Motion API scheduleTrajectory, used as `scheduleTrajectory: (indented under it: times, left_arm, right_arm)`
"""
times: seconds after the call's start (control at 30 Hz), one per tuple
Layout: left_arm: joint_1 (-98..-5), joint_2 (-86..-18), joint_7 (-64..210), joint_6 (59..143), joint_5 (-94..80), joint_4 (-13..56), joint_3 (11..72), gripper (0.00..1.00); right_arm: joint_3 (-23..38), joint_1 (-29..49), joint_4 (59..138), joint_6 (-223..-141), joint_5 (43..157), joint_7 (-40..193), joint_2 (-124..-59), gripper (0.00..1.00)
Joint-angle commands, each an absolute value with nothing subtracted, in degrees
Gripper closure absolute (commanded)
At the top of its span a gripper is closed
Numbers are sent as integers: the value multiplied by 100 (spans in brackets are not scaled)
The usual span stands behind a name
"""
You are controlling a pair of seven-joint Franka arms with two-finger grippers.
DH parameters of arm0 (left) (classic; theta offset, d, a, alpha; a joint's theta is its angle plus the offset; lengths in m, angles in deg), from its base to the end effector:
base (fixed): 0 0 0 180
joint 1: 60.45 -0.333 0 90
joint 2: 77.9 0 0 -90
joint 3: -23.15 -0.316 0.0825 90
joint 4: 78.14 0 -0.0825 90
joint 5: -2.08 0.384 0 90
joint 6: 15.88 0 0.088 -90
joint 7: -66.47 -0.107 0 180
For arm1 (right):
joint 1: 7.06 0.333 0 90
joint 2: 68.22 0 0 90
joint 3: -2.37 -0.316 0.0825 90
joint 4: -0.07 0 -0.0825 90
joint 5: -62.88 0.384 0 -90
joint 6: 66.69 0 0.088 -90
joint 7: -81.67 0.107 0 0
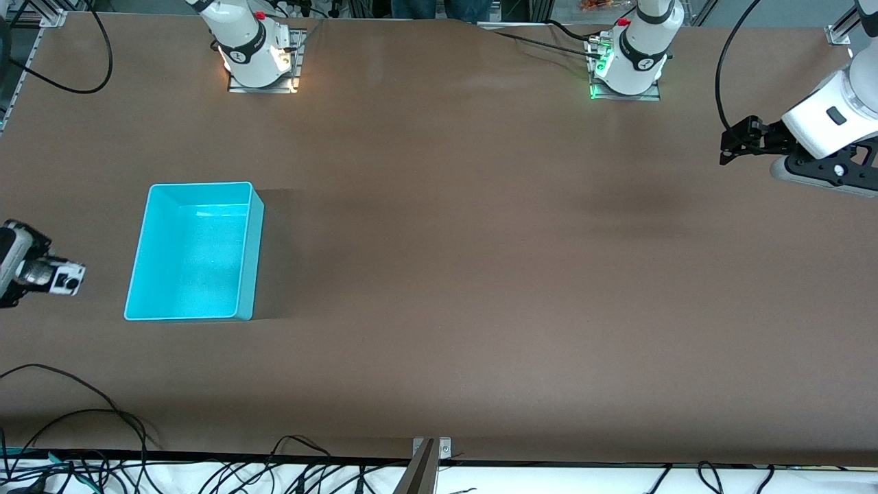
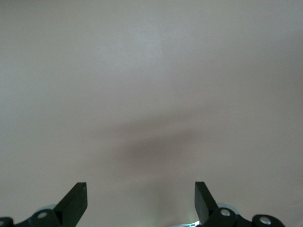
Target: Wind and store white jeep toy
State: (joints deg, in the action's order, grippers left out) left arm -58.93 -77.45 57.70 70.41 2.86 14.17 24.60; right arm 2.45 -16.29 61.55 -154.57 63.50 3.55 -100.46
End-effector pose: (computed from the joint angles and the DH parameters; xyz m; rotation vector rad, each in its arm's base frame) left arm 0.5472 -0.0268 0.5960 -3.1125 0.3198 0.1777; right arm 0.6945 -0.1124 0.4983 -2.5265 -1.7303 0.1022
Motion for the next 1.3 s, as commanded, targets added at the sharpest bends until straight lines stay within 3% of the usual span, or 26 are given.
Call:
scheduleTrajectory:
  times: [0.0,0.23,0.5,0.77,1.27]
  left_arm:
    - [-5957,-7667,5654,6884,270,1169,2455,0]
    - [-6053,-7667,5654,6665,279,1020,2455,0]
    - [-6107,-7667,5654,6656,296,1002,2464,0]
    - [-6107,-7658,5654,6656,296,1002,2464,0]
    - [-6106,-7658,5645,6647,305,1002,2464,0]
  right_arm:
    - [228,-1506,7406,-15458,6262,1012,-9100,100]
    - [176,-1497,8934,-15940,6288,1391,-8195,100]
    - [53,-1497,11001,-17232,6279,1620,-7165,100]
    - [-220,-1497,11845,-17961,6235,1523,-7121,100]
    - [-413,-1506,13331,-20149,6227,145,-7270,100]
